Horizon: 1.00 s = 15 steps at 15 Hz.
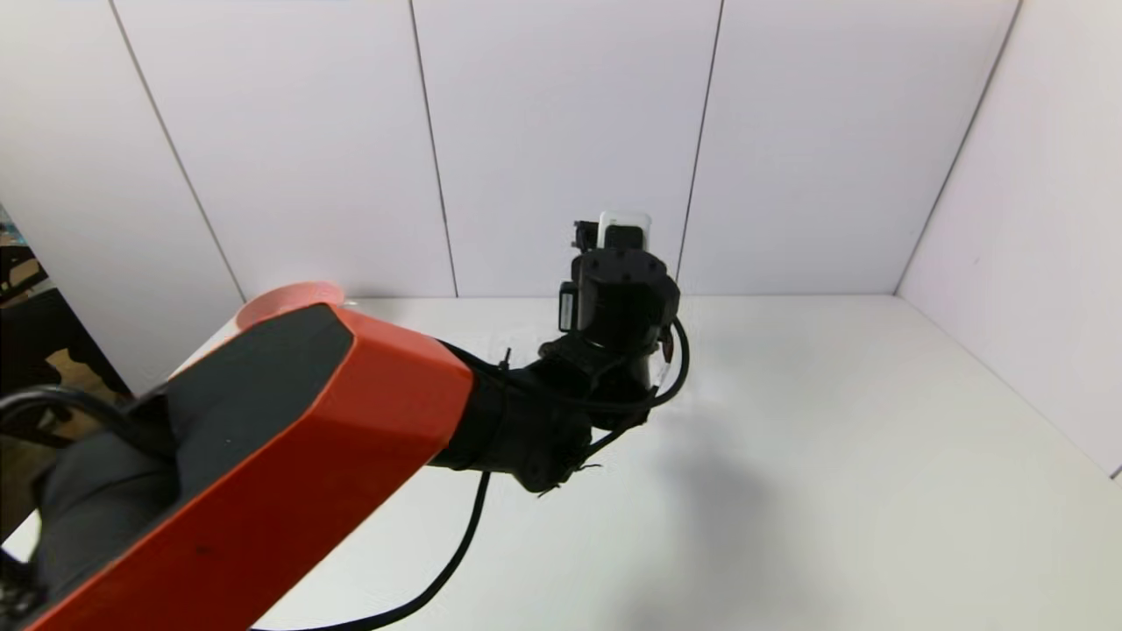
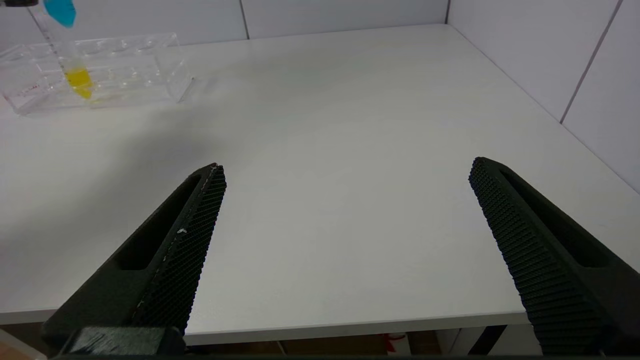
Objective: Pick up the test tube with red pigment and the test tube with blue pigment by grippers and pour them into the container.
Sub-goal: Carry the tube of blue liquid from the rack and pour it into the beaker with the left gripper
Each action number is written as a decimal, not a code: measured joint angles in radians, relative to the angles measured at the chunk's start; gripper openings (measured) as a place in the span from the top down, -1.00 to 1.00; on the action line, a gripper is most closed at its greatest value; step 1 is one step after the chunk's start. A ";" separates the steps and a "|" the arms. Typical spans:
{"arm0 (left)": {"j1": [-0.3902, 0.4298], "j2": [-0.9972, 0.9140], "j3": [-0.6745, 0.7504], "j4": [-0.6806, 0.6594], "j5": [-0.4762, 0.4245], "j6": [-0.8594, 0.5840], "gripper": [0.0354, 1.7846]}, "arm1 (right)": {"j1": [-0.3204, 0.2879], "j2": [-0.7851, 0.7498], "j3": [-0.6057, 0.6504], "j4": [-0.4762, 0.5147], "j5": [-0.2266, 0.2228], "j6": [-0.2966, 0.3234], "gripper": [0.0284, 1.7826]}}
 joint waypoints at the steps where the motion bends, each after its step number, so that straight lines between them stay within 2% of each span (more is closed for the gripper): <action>1: 0.013 -0.056 0.079 0.001 -0.061 -0.006 0.53 | 0.000 0.000 0.000 0.000 0.000 0.000 -0.99; 4: 0.086 -0.223 0.299 0.001 -0.256 -0.019 0.53 | 0.000 0.000 0.000 0.000 0.000 0.000 -0.99; 7: 0.234 -0.396 0.500 0.003 -0.493 -0.022 0.53 | 0.000 0.000 0.000 0.000 0.000 0.000 -0.99; 11: 0.529 -0.570 0.661 0.033 -0.836 -0.013 0.53 | 0.000 0.000 0.000 0.000 0.000 0.000 -0.99; 15: 0.885 -0.662 0.705 0.103 -1.246 0.009 0.53 | 0.000 0.000 0.000 0.000 0.000 0.000 -0.99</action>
